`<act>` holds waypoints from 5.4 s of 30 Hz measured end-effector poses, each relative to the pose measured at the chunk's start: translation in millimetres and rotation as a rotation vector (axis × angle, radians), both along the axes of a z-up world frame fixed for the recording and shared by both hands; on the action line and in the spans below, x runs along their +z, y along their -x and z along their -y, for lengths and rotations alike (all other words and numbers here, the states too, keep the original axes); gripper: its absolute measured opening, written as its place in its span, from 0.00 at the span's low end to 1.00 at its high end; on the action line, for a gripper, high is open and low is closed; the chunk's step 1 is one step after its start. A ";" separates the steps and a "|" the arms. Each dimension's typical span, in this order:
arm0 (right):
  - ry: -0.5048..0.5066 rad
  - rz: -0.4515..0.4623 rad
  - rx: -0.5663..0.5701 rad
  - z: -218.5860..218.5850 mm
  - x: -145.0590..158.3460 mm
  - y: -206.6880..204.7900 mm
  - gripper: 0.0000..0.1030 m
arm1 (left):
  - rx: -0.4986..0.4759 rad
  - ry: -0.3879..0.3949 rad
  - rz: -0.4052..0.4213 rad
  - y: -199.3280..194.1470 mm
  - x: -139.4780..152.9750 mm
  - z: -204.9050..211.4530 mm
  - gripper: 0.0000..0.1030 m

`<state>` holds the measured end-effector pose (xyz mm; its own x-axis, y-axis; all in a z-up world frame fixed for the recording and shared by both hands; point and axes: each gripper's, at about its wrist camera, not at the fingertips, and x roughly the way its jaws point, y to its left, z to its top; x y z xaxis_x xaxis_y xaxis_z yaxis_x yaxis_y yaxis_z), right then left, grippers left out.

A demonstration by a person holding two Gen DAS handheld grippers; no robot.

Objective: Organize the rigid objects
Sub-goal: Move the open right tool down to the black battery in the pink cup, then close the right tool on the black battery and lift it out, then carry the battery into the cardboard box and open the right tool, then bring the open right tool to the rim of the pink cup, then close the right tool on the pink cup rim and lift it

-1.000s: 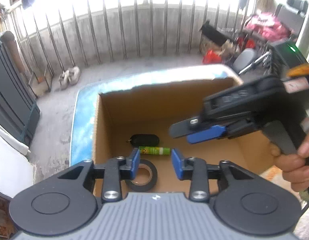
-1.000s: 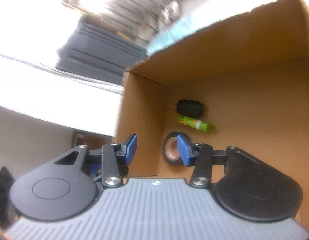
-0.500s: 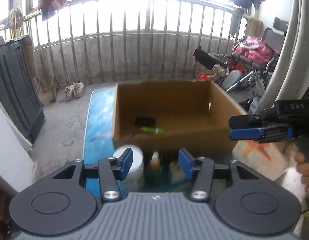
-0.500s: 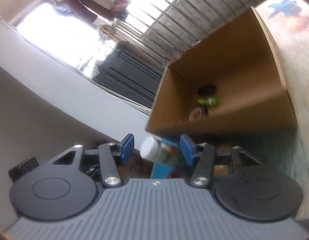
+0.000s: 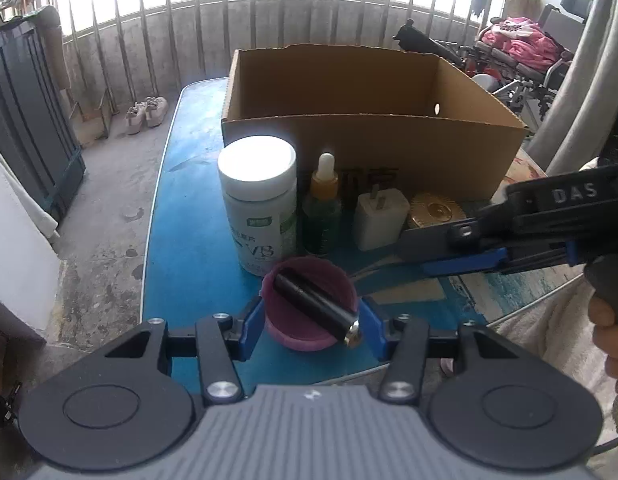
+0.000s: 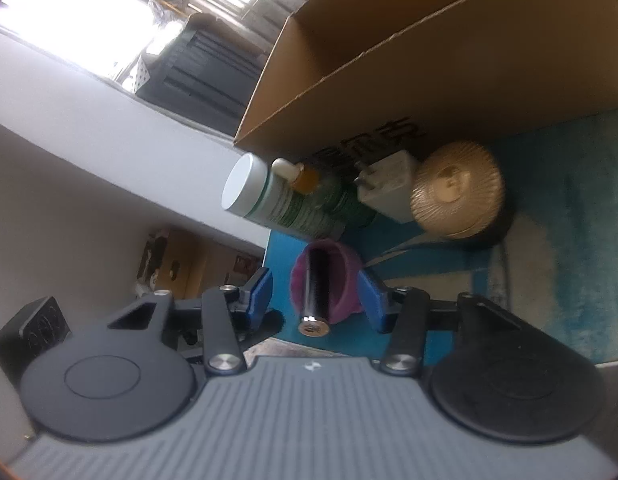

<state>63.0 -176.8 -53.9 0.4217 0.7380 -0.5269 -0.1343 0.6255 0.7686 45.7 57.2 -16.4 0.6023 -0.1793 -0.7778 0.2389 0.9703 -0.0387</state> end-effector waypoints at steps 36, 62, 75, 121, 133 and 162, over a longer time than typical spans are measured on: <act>0.064 -0.158 0.122 -56.9 -33.6 -40.4 0.24 | -0.011 0.062 -0.130 -21.4 -25.8 3.1 0.25; 0.054 0.243 0.070 24.5 130.1 -69.8 0.21 | -0.078 0.027 0.147 -74.9 111.6 67.7 0.23; 0.144 -0.014 0.118 62.2 90.3 -224.4 0.21 | 0.022 0.070 -0.169 -230.7 55.7 89.7 0.23; -0.047 0.169 -0.073 138.4 83.6 -0.4 0.61 | 0.035 0.206 0.019 -42.8 80.8 8.5 0.51; 0.092 0.049 0.010 42.4 18.9 8.4 0.60 | 0.016 0.015 -0.046 -2.2 2.8 5.5 0.63; 0.288 0.028 0.075 -31.3 -6.6 -16.2 0.35 | -0.018 -0.008 -0.090 -28.5 -43.5 13.6 0.65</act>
